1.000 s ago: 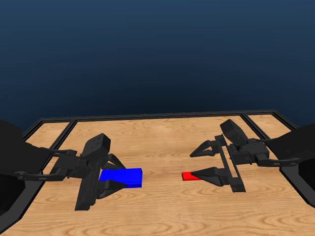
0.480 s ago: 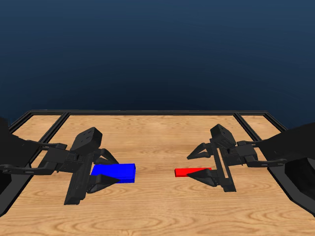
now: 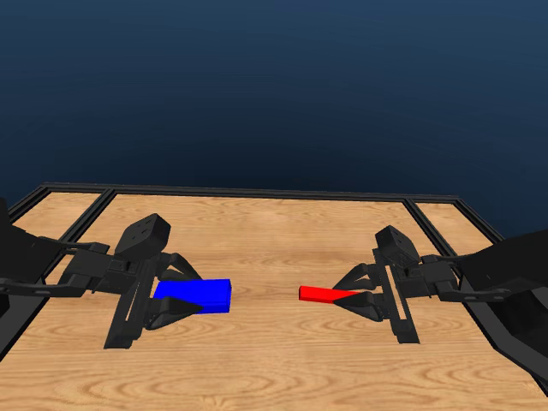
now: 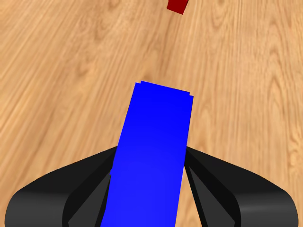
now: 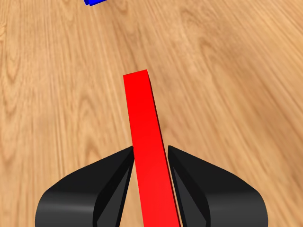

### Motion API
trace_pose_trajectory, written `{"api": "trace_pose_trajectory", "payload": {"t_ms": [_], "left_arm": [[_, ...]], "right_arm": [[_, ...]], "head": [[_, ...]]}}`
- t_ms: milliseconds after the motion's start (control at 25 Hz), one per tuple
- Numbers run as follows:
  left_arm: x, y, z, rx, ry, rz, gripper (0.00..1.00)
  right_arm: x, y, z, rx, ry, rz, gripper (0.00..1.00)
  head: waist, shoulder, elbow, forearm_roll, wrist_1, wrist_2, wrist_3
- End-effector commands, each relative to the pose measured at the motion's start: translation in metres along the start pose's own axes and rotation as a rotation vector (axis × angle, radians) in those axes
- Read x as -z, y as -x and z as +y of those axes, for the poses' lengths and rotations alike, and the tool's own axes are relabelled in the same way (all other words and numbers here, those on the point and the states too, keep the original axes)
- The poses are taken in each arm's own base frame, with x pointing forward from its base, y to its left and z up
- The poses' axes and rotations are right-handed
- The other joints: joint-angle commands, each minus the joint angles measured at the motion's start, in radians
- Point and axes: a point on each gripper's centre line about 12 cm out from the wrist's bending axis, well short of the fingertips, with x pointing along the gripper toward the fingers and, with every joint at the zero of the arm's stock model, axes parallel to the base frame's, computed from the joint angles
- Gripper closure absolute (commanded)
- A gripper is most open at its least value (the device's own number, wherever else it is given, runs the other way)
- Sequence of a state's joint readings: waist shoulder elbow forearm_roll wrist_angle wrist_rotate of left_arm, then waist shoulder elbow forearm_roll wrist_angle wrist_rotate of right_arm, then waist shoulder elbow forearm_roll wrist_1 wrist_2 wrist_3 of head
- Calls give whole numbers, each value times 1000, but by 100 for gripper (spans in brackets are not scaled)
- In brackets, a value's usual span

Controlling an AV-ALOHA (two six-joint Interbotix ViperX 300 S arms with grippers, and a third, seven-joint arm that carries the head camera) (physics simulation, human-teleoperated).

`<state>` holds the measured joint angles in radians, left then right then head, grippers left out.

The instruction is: Insert peg into socket

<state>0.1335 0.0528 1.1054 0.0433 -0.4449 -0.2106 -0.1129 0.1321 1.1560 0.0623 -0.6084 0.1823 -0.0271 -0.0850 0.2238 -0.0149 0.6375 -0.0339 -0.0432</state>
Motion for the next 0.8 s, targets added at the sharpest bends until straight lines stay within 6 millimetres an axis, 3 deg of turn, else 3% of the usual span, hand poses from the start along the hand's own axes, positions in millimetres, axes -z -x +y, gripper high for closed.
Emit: {"api": "trace_pose_trajectory", "payload": {"t_ms": [40,160,360,560,800], "left_arm": [[-1,-2,0,6,98,-28,100],[-1,1,-1,9,113,-37,100],[-21,17,-9,13,115,-72,100],[-57,40,-41,102,63,-178,100],[-79,60,-70,184,9,-259,100]], "right_arm": [[-11,-1,7,-13,21,-50,100],[-19,0,11,-17,31,-64,100],[-48,10,22,-37,11,-89,100],[-89,32,39,-80,9,-121,100],[-113,38,65,-132,36,-64,100]], "head": [[-1,-15,-12,0,-7,-3,0],[1,-29,-4,0,-6,-2,3],[7,-73,24,4,-8,7,12],[14,-106,48,8,-19,15,23],[23,-114,59,12,-17,26,39]]}}
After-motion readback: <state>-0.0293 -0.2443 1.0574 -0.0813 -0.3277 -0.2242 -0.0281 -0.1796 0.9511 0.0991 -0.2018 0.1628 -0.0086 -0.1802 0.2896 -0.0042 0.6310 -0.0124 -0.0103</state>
